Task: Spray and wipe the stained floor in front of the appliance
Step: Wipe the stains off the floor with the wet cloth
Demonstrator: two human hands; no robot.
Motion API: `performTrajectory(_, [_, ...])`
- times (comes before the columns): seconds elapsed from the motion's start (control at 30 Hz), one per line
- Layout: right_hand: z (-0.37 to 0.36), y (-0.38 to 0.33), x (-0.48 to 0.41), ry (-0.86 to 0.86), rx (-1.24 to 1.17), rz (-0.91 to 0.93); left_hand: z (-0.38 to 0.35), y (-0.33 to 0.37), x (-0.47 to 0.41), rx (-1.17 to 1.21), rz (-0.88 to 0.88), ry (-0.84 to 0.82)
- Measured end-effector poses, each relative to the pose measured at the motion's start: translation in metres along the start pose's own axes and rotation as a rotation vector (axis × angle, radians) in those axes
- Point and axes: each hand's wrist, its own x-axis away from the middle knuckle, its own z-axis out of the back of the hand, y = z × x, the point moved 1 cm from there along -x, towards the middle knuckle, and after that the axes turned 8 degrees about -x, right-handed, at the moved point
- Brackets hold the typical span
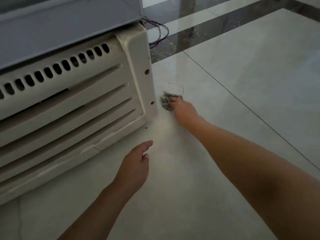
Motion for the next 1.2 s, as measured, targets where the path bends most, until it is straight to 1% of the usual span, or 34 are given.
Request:
performTrajectory(0.03, [-0.004,-0.002,-0.001,0.028,0.006,0.043,-0.004,0.005,-0.004,-0.006,-0.004,-0.009])
performTrajectory(0.07, [-0.008,0.002,-0.002,0.081,0.042,0.036,-0.009,0.011,-0.010,-0.018,-0.021,-0.020])
performTrajectory(0.17, [-0.011,0.027,0.003,0.214,0.100,-0.113,-0.016,0.040,-0.031,-0.063,-0.086,-0.021])
performTrajectory(0.27, [0.005,0.046,-0.016,0.263,0.122,-0.208,-0.013,0.062,-0.045,-0.054,-0.165,-0.002])
performTrajectory(0.33, [0.013,0.044,-0.030,0.217,0.099,-0.236,-0.007,0.062,-0.039,-0.040,-0.189,0.003])
performTrajectory(0.37, [0.011,0.038,-0.033,0.184,0.089,-0.184,-0.004,0.058,-0.036,-0.052,-0.190,0.001])
performTrajectory(0.43, [0.000,0.021,-0.031,0.067,0.092,0.001,0.001,0.048,-0.036,-0.074,-0.161,-0.009])
performTrajectory(0.47, [0.001,0.018,-0.030,-0.002,0.084,0.032,0.002,0.045,-0.038,-0.064,-0.137,-0.009])
performTrajectory(0.5, [0.006,0.023,-0.035,-0.011,0.081,0.016,0.003,0.044,-0.040,-0.052,-0.119,-0.012])
performTrajectory(0.6, [0.017,0.048,-0.060,0.144,0.036,-0.204,0.002,0.059,-0.043,-0.059,-0.129,-0.043])
performTrajectory(0.63, [0.011,0.043,-0.057,0.153,0.035,-0.192,0.001,0.068,-0.046,-0.077,-0.141,-0.059])
performTrajectory(0.7, [-0.004,0.024,-0.041,0.070,0.043,-0.073,0.001,0.086,-0.054,-0.099,-0.128,-0.074])
performTrajectory(0.73, [-0.006,0.024,-0.033,0.025,0.045,-0.022,-0.001,0.097,-0.058,-0.099,-0.123,-0.081])
performTrajectory(0.77, [0.001,0.034,-0.033,0.029,0.067,-0.010,-0.004,0.109,-0.061,-0.103,-0.134,-0.092])
performTrajectory(0.8, [0.011,0.049,-0.044,0.087,0.071,-0.071,-0.007,0.118,-0.063,-0.108,-0.155,-0.102])
performTrajectory(0.83, [0.018,0.063,-0.054,0.127,0.078,-0.175,-0.010,0.123,-0.064,-0.110,-0.172,-0.111])
performTrajectory(0.87, [0.018,0.062,-0.060,0.125,0.078,-0.221,-0.010,0.128,-0.063,-0.112,-0.183,-0.114])
performTrajectory(0.9, [0.012,0.054,-0.061,0.133,0.088,-0.174,-0.009,0.130,-0.063,-0.105,-0.189,-0.104])
performTrajectory(0.97, [-0.001,0.029,-0.054,-0.007,0.112,0.003,-0.002,0.132,-0.063,-0.071,-0.193,-0.051])
performTrajectory(1.0, [-0.006,0.028,-0.055,-0.059,0.103,0.084,0.003,0.132,-0.061,-0.051,-0.190,-0.032])
performTrajectory(1.03, [0.002,0.031,-0.057,-0.043,0.128,0.109,0.007,0.131,-0.057,-0.034,-0.192,-0.022])
performTrajectory(1.1, [0.017,0.044,-0.069,0.061,0.175,-0.045,0.012,0.132,-0.049,-0.053,-0.214,-0.031])
performTrajectory(1.13, [0.021,0.042,-0.071,0.043,0.201,-0.087,0.013,0.132,-0.047,-0.087,-0.226,-0.040])
performTrajectory(1.2, [0.014,0.027,-0.070,-0.073,0.163,-0.001,0.018,0.131,-0.043,-0.126,-0.229,-0.050])
